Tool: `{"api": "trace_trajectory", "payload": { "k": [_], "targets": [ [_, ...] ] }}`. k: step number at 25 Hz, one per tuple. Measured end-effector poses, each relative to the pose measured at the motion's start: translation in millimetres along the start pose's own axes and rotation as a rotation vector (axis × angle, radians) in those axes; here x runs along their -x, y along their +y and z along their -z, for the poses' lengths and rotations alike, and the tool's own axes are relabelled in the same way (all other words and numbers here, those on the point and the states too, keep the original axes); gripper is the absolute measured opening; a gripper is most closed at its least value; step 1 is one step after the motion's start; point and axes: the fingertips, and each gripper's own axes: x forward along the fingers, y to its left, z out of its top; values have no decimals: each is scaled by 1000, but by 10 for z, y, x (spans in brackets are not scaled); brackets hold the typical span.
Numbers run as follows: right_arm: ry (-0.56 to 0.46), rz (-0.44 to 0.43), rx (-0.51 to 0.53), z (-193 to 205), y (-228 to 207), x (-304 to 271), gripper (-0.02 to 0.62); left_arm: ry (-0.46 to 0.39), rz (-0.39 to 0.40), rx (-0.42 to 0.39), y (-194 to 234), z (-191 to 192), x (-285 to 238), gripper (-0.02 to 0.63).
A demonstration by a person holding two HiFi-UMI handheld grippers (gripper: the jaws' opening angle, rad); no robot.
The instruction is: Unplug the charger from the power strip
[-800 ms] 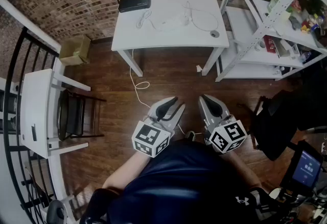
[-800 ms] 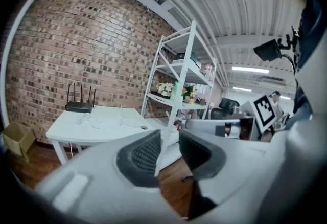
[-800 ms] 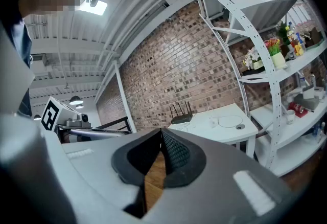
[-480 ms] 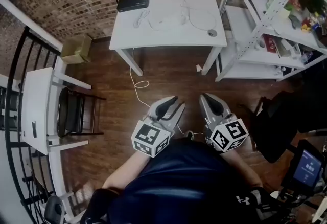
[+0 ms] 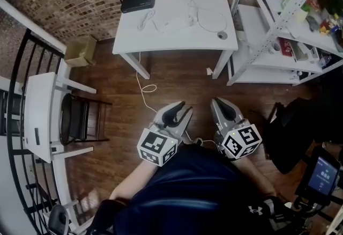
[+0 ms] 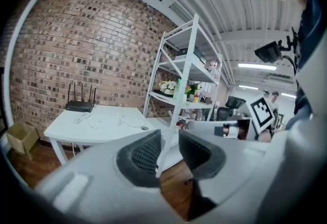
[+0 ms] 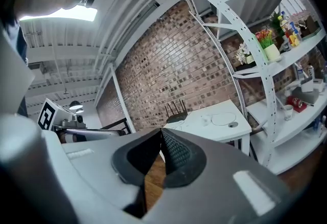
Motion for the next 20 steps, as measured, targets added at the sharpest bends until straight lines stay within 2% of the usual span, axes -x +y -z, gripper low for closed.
{"api": "trace_trajectory", "payload": {
  "k": [9, 15, 20],
  "targets": [
    [11, 100, 5, -106, -397, -633, 11, 9, 77, 25, 625, -138, -552, 106],
    [26, 161, 30, -264, -503, -1329, 11, -6, 111, 59, 1312, -381, -753, 104],
    [58, 216, 70, -357, -559, -1809, 11, -7, 108, 97, 1925, -463, -829, 95]
  ]
}}
